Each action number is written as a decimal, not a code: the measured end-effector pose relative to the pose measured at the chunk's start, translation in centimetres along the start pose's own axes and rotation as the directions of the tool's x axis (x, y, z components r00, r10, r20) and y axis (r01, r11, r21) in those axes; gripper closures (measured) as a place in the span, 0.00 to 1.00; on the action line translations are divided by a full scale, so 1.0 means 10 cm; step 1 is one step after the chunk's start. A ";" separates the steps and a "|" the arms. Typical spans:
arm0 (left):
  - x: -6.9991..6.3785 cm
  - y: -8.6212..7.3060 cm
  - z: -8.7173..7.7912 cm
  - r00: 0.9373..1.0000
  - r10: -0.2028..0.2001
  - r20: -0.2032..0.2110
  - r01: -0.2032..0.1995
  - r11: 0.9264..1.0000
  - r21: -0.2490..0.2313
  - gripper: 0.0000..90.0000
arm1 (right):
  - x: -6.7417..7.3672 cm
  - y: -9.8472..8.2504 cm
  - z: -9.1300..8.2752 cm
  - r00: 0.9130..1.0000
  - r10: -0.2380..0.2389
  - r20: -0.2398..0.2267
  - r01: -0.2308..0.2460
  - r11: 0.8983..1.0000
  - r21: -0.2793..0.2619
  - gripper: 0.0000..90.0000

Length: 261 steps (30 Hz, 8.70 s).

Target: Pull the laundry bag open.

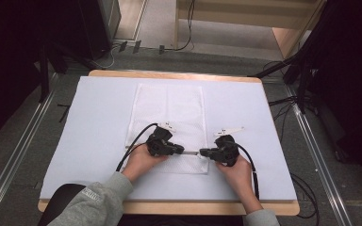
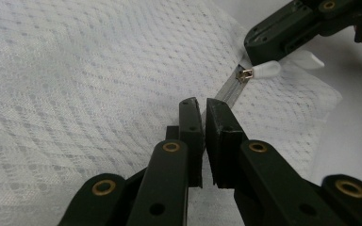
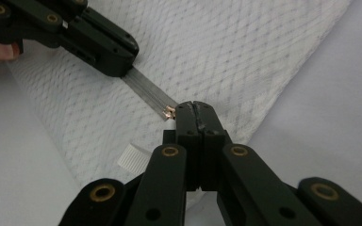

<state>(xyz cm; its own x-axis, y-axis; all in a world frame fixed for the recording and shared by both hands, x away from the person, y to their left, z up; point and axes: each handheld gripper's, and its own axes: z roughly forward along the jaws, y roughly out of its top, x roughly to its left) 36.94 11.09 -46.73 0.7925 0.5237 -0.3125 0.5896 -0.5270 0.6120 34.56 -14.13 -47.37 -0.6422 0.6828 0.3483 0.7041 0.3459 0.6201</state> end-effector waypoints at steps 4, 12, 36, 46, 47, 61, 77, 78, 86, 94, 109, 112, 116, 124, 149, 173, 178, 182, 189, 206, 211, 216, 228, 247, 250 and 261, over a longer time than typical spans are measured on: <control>0.00 0.00 0.00 1.000 0.000 0.001 0.000 1.000 0.000 0.95 | 0.03 0.00 0.00 1.000 -0.004 0.007 0.004 1.000 0.003 1.00; 0.01 0.00 0.00 1.000 -0.003 0.015 0.003 1.000 -0.001 0.91 | 0.07 0.00 0.01 1.000 -0.010 -0.015 0.010 1.000 0.009 1.00; -0.10 0.12 -0.03 1.000 -0.005 0.029 0.006 0.999 -0.033 0.79 | 0.09 -0.01 -0.03 0.993 -0.080 0.092 0.081 0.997 -0.005 0.99; -0.14 0.14 0.08 0.999 0.001 0.038 0.000 1.000 -0.020 0.79 | 0.12 -0.04 0.00 0.988 -0.111 0.108 0.112 0.994 -0.013 0.99; -0.14 0.14 0.09 0.999 0.000 0.041 0.001 1.000 -0.017 0.79 | 0.12 -0.04 0.00 0.989 -0.101 0.104 0.103 0.995 -0.016 1.00; -0.21 0.13 0.22 0.997 0.050 0.050 -0.050 0.999 -0.001 0.86 | 0.10 -0.07 0.00 0.992 -0.089 0.091 0.093 0.995 -0.042 1.00; -0.22 0.13 0.28 0.998 0.041 0.051 -0.040 0.999 -0.025 0.96 | 0.10 -0.08 0.00 0.992 -0.086 0.093 0.091 0.995 -0.049 0.99; -0.22 0.13 0.28 0.998 0.038 0.054 -0.037 0.999 -0.025 0.97 | 0.10 -0.08 0.00 0.992 -0.085 0.093 0.090 0.995 -0.048 0.99; -0.21 0.14 0.29 0.998 0.037 0.057 -0.036 0.999 -0.018 0.96 | 0.10 -0.10 0.00 0.992 -0.092 0.091 0.097 0.994 -0.055 0.98; -0.18 0.18 0.28 0.997 0.012 0.076 -0.012 1.000 0.011 0.97 | 0.12 -0.11 0.00 0.988 -0.115 0.101 0.121 0.991 -0.060 0.98; -0.13 0.21 0.24 0.993 -0.012 0.115 0.009 1.000 0.026 0.98 | 0.12 -0.12 0.00 0.986 -0.126 0.104 0.133 0.989 -0.065 0.99; -0.12 0.21 0.23 0.993 -0.023 0.117 0.019 0.999 0.034 0.98 | 0.12 -0.13 0.00 0.986 -0.132 0.106 0.139 0.988 -0.066 0.99; -0.12 0.22 0.23 0.992 -0.026 0.120 0.022 0.999 0.042 0.98 | 0.12 -0.13 0.00 0.984 -0.140 0.107 0.148 0.987 -0.068 0.99; -0.09 0.21 0.19 0.990 -0.040 0.136 0.032 0.998 0.058 0.98 | 0.11 -0.14 0.00 0.984 -0.147 0.100 0.155 0.985 -0.075 1.00; 0.03 0.16 0.06 0.985 -0.089 0.146 0.078 0.994 0.080 0.98 | 0.10 -0.12 0.00 0.982 -0.161 0.094 0.167 0.984 -0.058 1.00; 0.12 0.09 -0.13 0.987 -0.104 0.121 0.095 0.992 0.077 0.98 | 0.08 -0.11 0.00 0.983 -0.164 0.079 0.168 0.985 -0.048 1.00; 0.14 0.08 -0.18 0.985 -0.113 0.129 0.105 0.992 0.067 0.98 | 0.08 -0.11 0.00 0.983 -0.164 0.080 0.168 0.985 -0.049 1.00; 0.13 0.07 -0.18 0.986 -0.111 0.125 0.102 0.992 0.076 0.98 | 0.08 -0.11 0.00 0.982 -0.168 0.082 0.172 0.984 -0.050 1.00; 0.14 0.06 -0.17 0.985 -0.116 0.129 0.105 0.991 0.087 0.98 | 0.08 -0.11 0.00 0.982 -0.171 0.084 0.176 0.983 -0.052 1.00; 0.10 0.04 -0.11 0.988 -0.112 0.105 0.103 0.991 0.085 0.97 | 0.11 -0.01 0.05 0.984 -0.149 0.094 0.155 0.986 -0.055 1.00; 0.12 0.04 -0.11 0.987 -0.117 0.109 0.108 0.991 0.083 0.97 | 0.10 -0.02 0.07 0.978 -0.178 0.108 0.185 0.981 -0.057 1.00; 0.14 0.04 -0.12 0.985 -0.123 0.122 0.112 0.989 0.096 0.98 | 0.13 -0.03 0.07 0.971 -0.206 0.126 0.214 0.975 -0.056 1.00; 0.20 0.03 -0.22 0.982 -0.142 0.128 0.130 0.987 0.096 0.98 | 0.08 -0.05 0.07 0.974 -0.201 0.102 0.209 0.975 -0.076 1.00; 0.30 -0.05 -0.38 0.977 -0.172 0.123 0.162 0.983 0.089 0.98 | 0.03 -0.03 0.06 0.983 -0.173 0.056 0.176 0.982 -0.066 1.00; 0.32 -0.06 -0.41 0.976 -0.175 0.127 0.165 0.982 0.088 0.98 | 0.03 -0.02 0.06 0.983 -0.173 0.055 0.176 0.982 -0.064 1.00; 0.34 -0.12 -0.47 0.977 -0.183 0.113 0.173 0.981 0.092 0.98 | 0.03 -0.01 0.06 0.982 -0.183 0.054 0.186 0.981 -0.051 1.00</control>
<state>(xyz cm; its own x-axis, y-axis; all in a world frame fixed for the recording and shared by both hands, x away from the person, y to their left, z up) 38.21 16.63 -45.08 0.6835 0.5326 -0.4991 0.7299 -0.4880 0.4787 34.50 -13.55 -47.75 -0.7429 0.6417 0.1903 0.5561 0.4336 0.7091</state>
